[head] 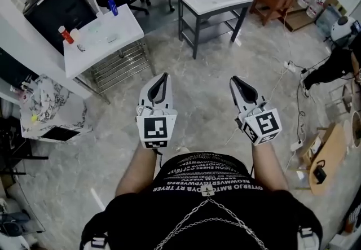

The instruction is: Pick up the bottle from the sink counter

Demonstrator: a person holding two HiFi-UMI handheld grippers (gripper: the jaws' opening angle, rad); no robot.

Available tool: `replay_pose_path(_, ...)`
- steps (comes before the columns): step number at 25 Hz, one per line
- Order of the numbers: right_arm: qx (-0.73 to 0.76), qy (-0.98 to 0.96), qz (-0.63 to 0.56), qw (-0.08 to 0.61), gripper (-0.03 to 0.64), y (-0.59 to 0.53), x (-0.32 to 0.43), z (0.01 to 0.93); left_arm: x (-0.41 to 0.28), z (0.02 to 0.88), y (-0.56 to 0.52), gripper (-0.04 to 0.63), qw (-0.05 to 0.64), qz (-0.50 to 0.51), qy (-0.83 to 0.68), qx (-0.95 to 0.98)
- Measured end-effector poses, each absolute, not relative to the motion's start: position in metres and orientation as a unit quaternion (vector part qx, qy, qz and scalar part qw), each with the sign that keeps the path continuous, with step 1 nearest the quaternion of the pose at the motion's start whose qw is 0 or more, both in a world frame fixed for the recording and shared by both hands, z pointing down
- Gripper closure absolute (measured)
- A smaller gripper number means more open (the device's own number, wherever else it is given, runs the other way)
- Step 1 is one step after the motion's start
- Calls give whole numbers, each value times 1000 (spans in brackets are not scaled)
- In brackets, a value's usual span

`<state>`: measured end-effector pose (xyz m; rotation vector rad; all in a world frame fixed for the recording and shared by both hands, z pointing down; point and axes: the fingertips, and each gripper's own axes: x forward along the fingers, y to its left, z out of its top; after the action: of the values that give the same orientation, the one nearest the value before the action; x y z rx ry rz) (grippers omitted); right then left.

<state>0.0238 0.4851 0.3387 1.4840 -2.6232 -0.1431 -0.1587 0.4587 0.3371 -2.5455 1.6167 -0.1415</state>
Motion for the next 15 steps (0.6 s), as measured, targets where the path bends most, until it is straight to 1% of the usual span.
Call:
replay_pose_path(8, 495, -864, -39, 81, 469, 493, 8, 346, -163, 353, 466, 591, 47, -47, 511, -857)
replay_pose_path(12, 496, -863, -38, 85, 449, 495, 6, 345, -162, 359, 471, 591, 41, -53, 496, -866)
replay_pose_path(15, 495, -864, -36, 81, 440, 493, 6, 343, -166, 351, 477, 591, 52, -45, 497, -865)
